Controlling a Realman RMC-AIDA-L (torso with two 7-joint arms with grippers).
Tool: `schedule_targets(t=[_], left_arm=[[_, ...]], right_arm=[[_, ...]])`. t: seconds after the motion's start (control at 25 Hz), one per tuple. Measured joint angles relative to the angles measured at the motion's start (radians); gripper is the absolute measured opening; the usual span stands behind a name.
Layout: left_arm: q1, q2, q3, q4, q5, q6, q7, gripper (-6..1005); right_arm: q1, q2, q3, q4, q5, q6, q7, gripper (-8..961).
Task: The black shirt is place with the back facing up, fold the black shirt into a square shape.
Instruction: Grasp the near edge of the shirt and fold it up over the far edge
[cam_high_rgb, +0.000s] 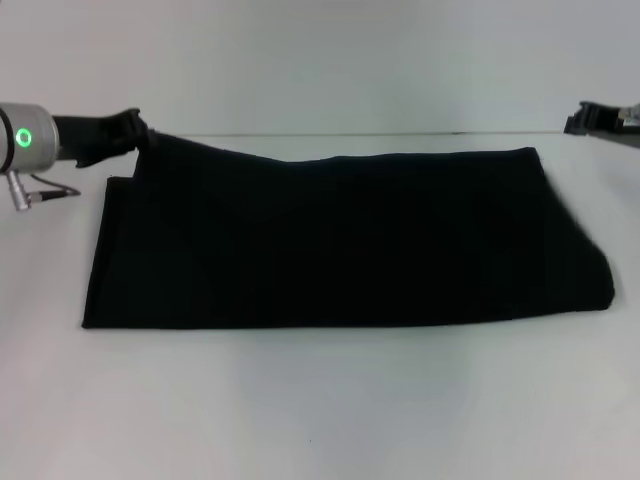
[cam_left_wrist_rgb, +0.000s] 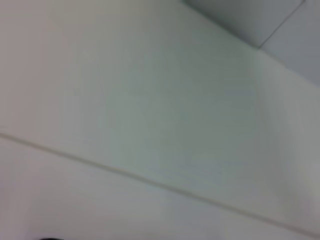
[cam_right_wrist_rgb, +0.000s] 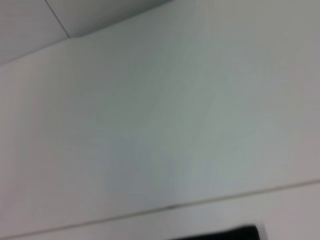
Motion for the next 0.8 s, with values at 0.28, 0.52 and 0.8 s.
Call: schedule_targets(t=[0.28, 0.52, 0.8], left_arm=[[-0.024, -0.001, 0.005, -0.026, -0.004, -0.089, -0.032, 1], [-0.023, -0.006, 0.026, -0.047, -0.004, -0.119, -0.026, 1], [-0.020, -0.008, 0.030, -0.048, -0.007, -0.114, -0.025, 1]], right_arm=[[0.039, 0.011, -0.025, 0.063, -0.006, 0.125, -0.010, 12], [0.047, 0.016, -0.051, 0.106, -0.006, 0.132, -0.006, 16], [0.046, -0.075, -0.039, 0.134, -0.004, -0.094, 0.091, 20]])
